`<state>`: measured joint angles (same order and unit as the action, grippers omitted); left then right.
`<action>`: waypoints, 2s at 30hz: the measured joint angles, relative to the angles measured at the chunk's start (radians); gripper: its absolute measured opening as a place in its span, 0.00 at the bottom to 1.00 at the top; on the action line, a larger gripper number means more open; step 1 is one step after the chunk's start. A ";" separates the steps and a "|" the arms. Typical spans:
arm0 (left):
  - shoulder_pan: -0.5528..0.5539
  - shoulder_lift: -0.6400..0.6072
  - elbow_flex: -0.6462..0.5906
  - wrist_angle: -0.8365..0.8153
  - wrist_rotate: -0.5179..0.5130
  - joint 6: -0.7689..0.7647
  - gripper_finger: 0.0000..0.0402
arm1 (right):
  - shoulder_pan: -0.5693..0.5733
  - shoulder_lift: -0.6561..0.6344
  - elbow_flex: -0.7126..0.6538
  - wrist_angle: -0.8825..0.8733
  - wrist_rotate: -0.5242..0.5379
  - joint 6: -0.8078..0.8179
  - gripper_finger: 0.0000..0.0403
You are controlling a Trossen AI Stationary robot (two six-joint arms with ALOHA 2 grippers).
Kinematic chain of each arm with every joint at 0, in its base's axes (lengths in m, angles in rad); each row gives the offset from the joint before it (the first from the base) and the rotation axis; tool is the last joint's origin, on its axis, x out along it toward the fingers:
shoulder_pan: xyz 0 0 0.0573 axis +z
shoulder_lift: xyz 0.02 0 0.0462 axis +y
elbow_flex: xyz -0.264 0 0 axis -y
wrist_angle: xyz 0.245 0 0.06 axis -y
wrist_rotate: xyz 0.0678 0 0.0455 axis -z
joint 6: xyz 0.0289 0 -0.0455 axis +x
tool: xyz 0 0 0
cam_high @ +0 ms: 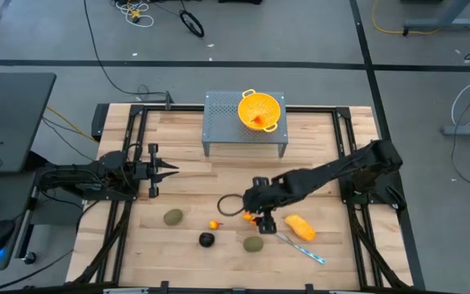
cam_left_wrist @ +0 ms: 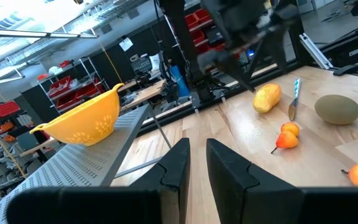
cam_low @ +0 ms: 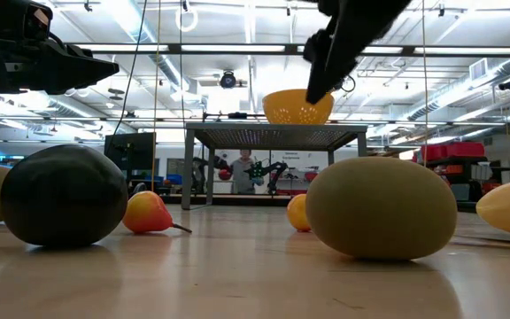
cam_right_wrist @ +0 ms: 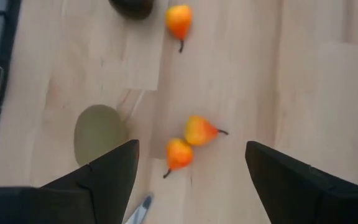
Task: Pick & Place Fruit
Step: Put the peach into the yellow strainer bowl on the shelf
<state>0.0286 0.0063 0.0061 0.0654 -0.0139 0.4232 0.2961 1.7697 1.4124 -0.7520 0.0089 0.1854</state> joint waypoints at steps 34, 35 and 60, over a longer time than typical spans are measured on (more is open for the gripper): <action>0.000 0.000 0.000 0.000 0.000 0.000 0.16 | 0.060 0.179 -0.125 0.143 0.094 0.103 0.74; 0.000 0.000 0.000 0.000 0.000 0.000 0.16 | 0.060 0.179 -0.127 0.154 0.094 0.103 0.74; 0.000 0.000 0.000 0.000 0.000 0.000 0.16 | 0.060 0.178 -0.222 0.312 0.095 0.086 0.74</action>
<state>0.0288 0.0063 0.0060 0.0654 -0.0140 0.4232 0.3561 1.9480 1.1908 -0.4404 0.1040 0.2713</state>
